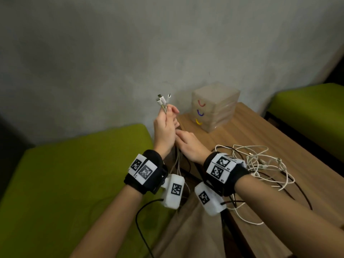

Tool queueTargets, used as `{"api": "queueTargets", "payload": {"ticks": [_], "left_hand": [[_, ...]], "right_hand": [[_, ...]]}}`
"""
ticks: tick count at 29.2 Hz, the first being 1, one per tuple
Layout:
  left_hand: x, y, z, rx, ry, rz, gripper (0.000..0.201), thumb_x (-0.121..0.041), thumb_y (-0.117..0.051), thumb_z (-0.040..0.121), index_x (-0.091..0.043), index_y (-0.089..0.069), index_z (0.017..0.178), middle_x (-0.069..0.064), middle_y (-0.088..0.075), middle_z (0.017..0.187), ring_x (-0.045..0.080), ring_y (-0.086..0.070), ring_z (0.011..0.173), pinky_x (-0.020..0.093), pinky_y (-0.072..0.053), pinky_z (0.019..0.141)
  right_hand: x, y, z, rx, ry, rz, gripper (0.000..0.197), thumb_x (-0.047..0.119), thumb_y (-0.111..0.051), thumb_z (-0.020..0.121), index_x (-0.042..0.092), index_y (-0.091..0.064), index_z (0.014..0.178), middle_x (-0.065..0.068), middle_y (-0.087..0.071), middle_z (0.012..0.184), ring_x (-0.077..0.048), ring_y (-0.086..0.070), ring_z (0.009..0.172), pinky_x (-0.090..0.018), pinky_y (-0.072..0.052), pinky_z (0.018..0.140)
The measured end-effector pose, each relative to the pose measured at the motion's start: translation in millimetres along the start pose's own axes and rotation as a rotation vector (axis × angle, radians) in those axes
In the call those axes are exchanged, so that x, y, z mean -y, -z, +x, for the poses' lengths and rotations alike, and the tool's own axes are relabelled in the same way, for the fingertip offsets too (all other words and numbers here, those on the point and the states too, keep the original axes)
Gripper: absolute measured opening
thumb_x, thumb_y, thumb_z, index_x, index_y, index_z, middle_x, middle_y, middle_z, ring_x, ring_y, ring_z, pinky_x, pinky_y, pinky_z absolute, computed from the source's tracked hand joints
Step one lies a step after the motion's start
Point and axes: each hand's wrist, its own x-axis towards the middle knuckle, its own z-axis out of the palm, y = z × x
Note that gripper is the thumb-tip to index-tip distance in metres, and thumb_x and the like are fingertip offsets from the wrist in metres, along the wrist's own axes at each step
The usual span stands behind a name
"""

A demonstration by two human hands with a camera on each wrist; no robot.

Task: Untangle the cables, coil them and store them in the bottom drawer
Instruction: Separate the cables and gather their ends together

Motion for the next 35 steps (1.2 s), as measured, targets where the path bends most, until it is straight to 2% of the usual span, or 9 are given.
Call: {"api": "queueTargets", "payload": {"ticks": [5,8,11,16,18,26,29,33,35], "left_hand": [[-0.8,1.8,-0.7,0.056,0.055,-0.026,0.03,-0.018,-0.024,0.101,-0.017,-0.051,0.087,-0.015,-0.03,0.046,0.0,-0.022,0.038,0.015,-0.022,0.038],[3.1,-0.7,-1.7,0.129,0.059,0.083,0.029,-0.024,-0.026,0.099,-0.021,-0.049,0.082,-0.015,-0.038,0.044,0.0,-0.03,0.037,0.013,-0.028,0.04],[3.3,-9.3,-5.8,0.268,0.173,0.118,0.03,-0.02,-0.028,0.101,-0.02,-0.044,0.074,-0.013,-0.04,0.044,-0.001,-0.032,0.039,0.013,-0.028,0.04],[0.2,-24.4,-8.7,0.336,0.201,0.157,0.022,-0.021,-0.028,0.101,-0.019,-0.046,0.088,0.001,-0.045,0.064,0.001,-0.047,0.047,0.015,-0.039,0.042],[5.4,-34.2,-8.3,0.328,0.202,0.175,0.021,-0.022,-0.028,0.101,-0.016,-0.047,0.095,0.0,-0.048,0.066,0.005,-0.048,0.051,0.019,-0.041,0.044],[17.5,-97.9,-24.9,0.319,0.367,-0.029,0.031,-0.017,-0.026,0.101,-0.019,-0.047,0.078,0.003,-0.047,0.07,0.015,-0.044,0.062,0.027,-0.034,0.055],[23.7,-104.0,-34.9,0.38,0.392,-0.092,0.029,-0.02,-0.026,0.101,-0.019,-0.049,0.084,-0.001,-0.05,0.071,0.01,-0.046,0.065,0.024,-0.035,0.059],[36.0,-99.2,-36.9,0.466,0.378,-0.086,0.032,-0.018,-0.024,0.101,-0.016,-0.049,0.081,-0.015,-0.039,0.046,-0.001,-0.032,0.042,0.014,-0.023,0.046],[41.4,-96.0,-34.3,0.465,0.37,-0.042,0.033,-0.019,-0.025,0.101,-0.017,-0.049,0.08,-0.01,-0.03,0.056,0.0,-0.028,0.046,0.016,-0.022,0.048]], "right_hand": [[-13.4,14.2,0.3,0.137,0.022,-0.137,0.029,0.023,-0.042,0.096,0.002,-0.062,0.089,-0.013,-0.069,0.088,-0.02,-0.06,0.077,-0.014,-0.042,0.07],[-17.3,33.1,4.0,-0.076,0.053,-0.073,0.04,0.039,-0.036,0.087,0.012,-0.057,0.108,-0.008,-0.066,0.101,-0.019,-0.061,0.09,-0.039,-0.05,0.083],[-7.1,50.3,6.8,-0.363,0.179,0.037,0.039,0.029,-0.032,0.098,0.023,-0.038,0.137,0.001,-0.06,0.118,-0.005,-0.058,0.102,-0.019,-0.044,0.09],[-3.8,51.2,8.0,-0.356,0.236,0.008,0.034,0.014,-0.035,0.098,0.008,-0.056,0.124,0.001,-0.066,0.103,0.021,-0.053,0.074,0.0,-0.037,0.072],[-11.5,58.0,6.0,-0.34,0.207,-0.05,0.032,0.012,-0.038,0.098,0.008,-0.059,0.121,0.001,-0.065,0.092,0.016,-0.051,0.072,0.001,-0.034,0.07],[-44.2,87.3,-25.5,-0.354,0.092,-0.096,0.034,0.017,-0.038,0.096,0.011,-0.058,0.123,-0.007,-0.066,0.118,-0.015,-0.06,0.109,-0.006,-0.036,0.085],[-49.5,90.1,-41.7,-0.411,0.065,-0.031,0.034,0.018,-0.038,0.097,0.013,-0.053,0.128,-0.003,-0.066,0.115,-0.008,-0.06,0.104,-0.01,-0.04,0.086],[-82.3,92.5,-70.3,-0.442,-0.1,0.004,0.029,0.016,-0.038,0.099,0.012,-0.052,0.123,-0.002,-0.066,0.1,-0.014,-0.065,0.089,-0.027,-0.052,0.081],[-109.3,90.5,-82.5,-0.26,-0.303,-0.206,0.023,0.01,-0.044,0.094,0.007,-0.06,0.11,-0.011,-0.069,0.097,-0.023,-0.065,0.089,-0.036,-0.052,0.082]]}}
